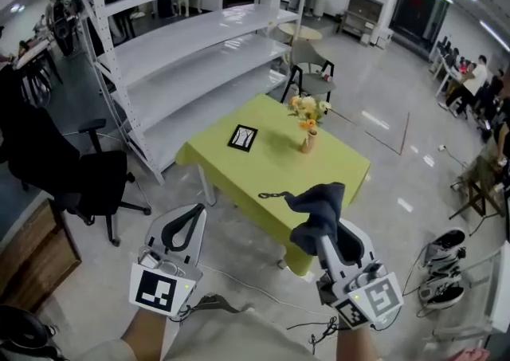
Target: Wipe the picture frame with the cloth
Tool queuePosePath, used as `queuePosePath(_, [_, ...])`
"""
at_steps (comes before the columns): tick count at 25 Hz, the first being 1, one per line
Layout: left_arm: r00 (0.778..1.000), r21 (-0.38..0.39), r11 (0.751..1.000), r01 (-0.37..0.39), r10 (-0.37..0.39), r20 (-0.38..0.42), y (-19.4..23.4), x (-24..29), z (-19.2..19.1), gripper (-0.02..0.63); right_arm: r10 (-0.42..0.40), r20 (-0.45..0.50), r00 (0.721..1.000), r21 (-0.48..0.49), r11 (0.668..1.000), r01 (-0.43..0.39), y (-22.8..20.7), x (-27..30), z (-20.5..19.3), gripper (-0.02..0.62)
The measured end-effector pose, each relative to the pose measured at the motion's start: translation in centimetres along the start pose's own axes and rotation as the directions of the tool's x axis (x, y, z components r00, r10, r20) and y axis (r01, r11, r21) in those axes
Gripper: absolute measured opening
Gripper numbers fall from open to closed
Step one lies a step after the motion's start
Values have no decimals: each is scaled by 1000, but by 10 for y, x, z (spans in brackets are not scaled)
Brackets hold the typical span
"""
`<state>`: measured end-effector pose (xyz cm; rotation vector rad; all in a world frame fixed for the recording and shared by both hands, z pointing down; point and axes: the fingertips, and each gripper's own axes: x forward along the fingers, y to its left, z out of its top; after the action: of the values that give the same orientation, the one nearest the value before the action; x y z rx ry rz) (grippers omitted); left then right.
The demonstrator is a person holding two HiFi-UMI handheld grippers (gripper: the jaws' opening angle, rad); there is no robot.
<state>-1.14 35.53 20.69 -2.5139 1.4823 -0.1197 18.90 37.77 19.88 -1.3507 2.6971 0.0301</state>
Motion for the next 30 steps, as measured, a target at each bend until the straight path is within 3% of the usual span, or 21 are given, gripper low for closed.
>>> queuePosePath(10, [998,-7,998,-55,55,-22,15,16,-15,8,44,-21,999,17,999,-43,-23,30,-23,94])
queuePosePath(18, [999,-14,999,-31,30,-16,40,67,-44,8,30,-44,999,-3,1000,-30,-51,77,-46,94])
queuePosePath(30, [998,-48,999,-7,4,-59,138,169,-87,8,-7,-134,991,26,1000,10,-103,205,-86,94])
